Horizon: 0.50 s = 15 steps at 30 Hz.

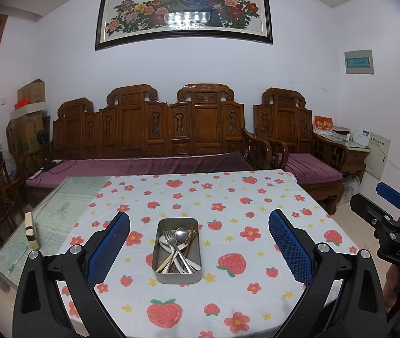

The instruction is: Organize utensils

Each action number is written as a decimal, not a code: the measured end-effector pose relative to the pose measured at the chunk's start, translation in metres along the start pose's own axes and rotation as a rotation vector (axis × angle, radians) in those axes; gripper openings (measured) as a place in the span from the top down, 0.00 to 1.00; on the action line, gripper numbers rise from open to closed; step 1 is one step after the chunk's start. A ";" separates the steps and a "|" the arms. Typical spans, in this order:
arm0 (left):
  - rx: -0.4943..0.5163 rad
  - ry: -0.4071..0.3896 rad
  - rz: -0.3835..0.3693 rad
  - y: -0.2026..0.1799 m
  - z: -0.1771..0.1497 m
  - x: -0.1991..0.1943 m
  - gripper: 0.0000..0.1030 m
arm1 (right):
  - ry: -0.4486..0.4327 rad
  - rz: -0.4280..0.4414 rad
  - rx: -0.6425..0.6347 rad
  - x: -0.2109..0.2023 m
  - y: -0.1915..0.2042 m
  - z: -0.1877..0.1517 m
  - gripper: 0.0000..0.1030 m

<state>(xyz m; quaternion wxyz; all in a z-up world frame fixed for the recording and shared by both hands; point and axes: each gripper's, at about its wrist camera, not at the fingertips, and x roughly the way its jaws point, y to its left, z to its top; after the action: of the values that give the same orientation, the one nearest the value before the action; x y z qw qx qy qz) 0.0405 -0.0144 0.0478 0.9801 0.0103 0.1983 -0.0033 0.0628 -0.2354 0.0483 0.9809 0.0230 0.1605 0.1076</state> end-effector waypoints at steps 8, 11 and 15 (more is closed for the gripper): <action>0.000 0.000 -0.002 -0.002 0.000 0.000 0.07 | 0.001 0.000 0.000 0.000 0.000 0.000 0.02; 0.000 -0.001 -0.001 -0.003 0.000 -0.001 0.07 | 0.000 0.001 0.000 0.000 0.000 0.000 0.03; 0.000 0.000 0.000 -0.003 0.000 0.000 0.07 | 0.000 0.000 0.001 0.000 0.000 0.000 0.02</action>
<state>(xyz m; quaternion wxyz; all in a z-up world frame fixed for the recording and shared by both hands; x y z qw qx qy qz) 0.0401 -0.0170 0.0476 0.9801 0.0105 0.1984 -0.0033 0.0630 -0.2355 0.0487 0.9808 0.0236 0.1607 0.1076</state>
